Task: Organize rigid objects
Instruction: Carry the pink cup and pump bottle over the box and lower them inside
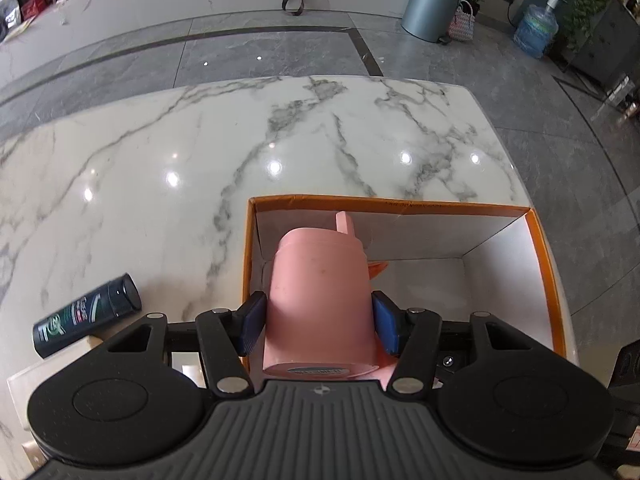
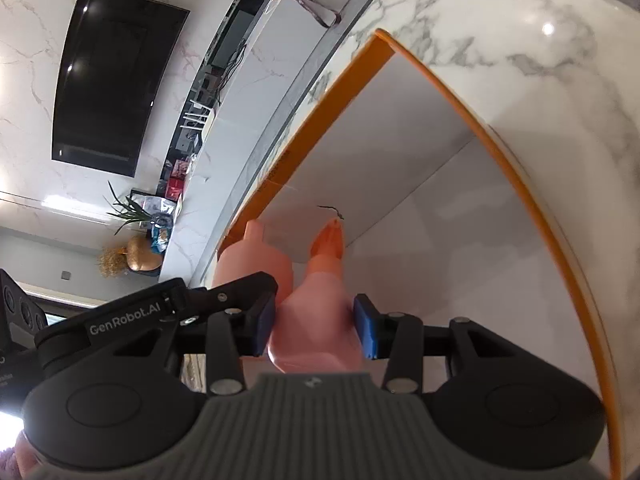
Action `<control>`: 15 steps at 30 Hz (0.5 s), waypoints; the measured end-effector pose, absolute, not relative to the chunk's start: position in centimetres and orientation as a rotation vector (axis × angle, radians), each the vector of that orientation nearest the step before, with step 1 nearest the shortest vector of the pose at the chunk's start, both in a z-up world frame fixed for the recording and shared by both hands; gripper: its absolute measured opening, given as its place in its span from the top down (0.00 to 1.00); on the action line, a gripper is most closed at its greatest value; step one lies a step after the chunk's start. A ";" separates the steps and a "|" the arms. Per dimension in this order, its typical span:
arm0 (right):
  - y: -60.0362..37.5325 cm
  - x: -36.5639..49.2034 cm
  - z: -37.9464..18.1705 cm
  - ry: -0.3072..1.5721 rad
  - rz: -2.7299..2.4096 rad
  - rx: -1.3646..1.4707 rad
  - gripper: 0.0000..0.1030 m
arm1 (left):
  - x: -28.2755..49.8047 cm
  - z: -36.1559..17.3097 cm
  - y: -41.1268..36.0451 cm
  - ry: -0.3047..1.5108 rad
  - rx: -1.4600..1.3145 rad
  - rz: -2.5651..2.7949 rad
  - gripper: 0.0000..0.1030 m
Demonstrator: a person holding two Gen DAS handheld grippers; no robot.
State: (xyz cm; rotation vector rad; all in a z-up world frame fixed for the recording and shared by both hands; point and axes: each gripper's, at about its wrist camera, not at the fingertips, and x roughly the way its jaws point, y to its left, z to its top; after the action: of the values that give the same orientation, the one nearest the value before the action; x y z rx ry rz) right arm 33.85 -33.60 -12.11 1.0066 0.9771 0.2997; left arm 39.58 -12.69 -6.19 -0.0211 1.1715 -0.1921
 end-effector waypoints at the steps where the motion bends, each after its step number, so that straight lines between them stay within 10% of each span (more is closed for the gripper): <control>1: -33.7 34.0 -12.3 0.982 0.308 1.011 0.57 | 39.6 -6.2 -12.8 1.170 -0.008 -0.194 0.37; 7: -33.6 34.3 -12.2 0.996 0.363 1.016 0.88 | 39.4 -6.6 -14.9 1.148 0.150 -0.178 0.37; 15: -33.3 33.9 -11.1 1.003 0.339 0.920 0.89 | 38.7 -6.6 -14.8 1.126 0.190 -0.201 0.33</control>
State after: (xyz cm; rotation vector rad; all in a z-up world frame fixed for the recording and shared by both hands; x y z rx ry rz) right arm 33.86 -33.29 -11.14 0.9202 1.0026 0.3386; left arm 38.72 -14.77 -6.65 0.1901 1.1257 -0.2010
